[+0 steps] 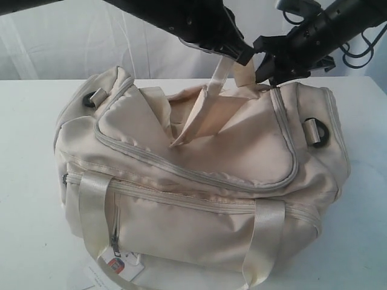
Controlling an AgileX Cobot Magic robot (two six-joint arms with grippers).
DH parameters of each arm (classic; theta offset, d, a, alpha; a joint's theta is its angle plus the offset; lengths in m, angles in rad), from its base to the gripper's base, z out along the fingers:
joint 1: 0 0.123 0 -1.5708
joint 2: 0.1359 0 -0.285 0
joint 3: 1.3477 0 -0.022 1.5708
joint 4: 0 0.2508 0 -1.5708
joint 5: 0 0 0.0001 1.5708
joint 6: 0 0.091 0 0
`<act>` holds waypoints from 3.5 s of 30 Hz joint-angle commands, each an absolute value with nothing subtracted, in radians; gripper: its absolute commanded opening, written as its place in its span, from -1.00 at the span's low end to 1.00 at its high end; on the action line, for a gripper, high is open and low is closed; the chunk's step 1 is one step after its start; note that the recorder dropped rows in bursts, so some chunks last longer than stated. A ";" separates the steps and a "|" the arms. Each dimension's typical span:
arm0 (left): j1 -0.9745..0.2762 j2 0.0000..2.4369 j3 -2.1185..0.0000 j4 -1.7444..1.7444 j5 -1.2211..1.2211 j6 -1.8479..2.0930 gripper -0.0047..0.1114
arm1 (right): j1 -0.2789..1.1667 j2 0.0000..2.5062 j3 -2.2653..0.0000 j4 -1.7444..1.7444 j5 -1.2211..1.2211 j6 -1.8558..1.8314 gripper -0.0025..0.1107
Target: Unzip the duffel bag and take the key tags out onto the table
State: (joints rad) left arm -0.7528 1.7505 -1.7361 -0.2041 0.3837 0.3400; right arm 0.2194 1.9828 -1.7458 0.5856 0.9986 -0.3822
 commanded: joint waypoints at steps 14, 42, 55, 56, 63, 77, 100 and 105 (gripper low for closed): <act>-0.755 1.808 -1.719 -0.224 0.366 0.338 -0.92 | 0.219 1.912 -1.756 0.516 1.204 -0.389 -0.53; -0.755 1.808 -1.719 -0.224 0.366 0.332 -0.92 | 0.219 1.775 -1.619 0.487 1.221 -0.376 -0.53; -0.755 1.808 -1.719 -0.224 0.370 0.310 -0.92 | 0.219 1.738 -1.614 0.474 1.170 -0.398 -0.53; -0.755 1.808 -1.719 -0.224 0.374 0.310 -0.92 | 0.219 1.738 -1.614 0.474 1.160 -0.398 -0.53; -0.757 1.808 -1.719 -0.224 0.395 0.310 -0.92 | 0.219 1.742 -1.616 0.442 0.925 -0.387 -0.24; -0.757 1.808 -1.719 -0.224 0.395 0.310 -0.92 | 0.270 2.005 -1.803 0.408 1.035 -0.379 0.13; -0.759 1.808 -1.719 -0.224 0.393 0.312 -0.92 | 0.307 2.090 -1.853 0.229 1.142 -0.250 -0.59; -0.759 1.808 -1.719 -0.224 0.390 0.312 -0.92 | 0.307 2.039 -1.853 0.229 1.081 -0.249 -0.96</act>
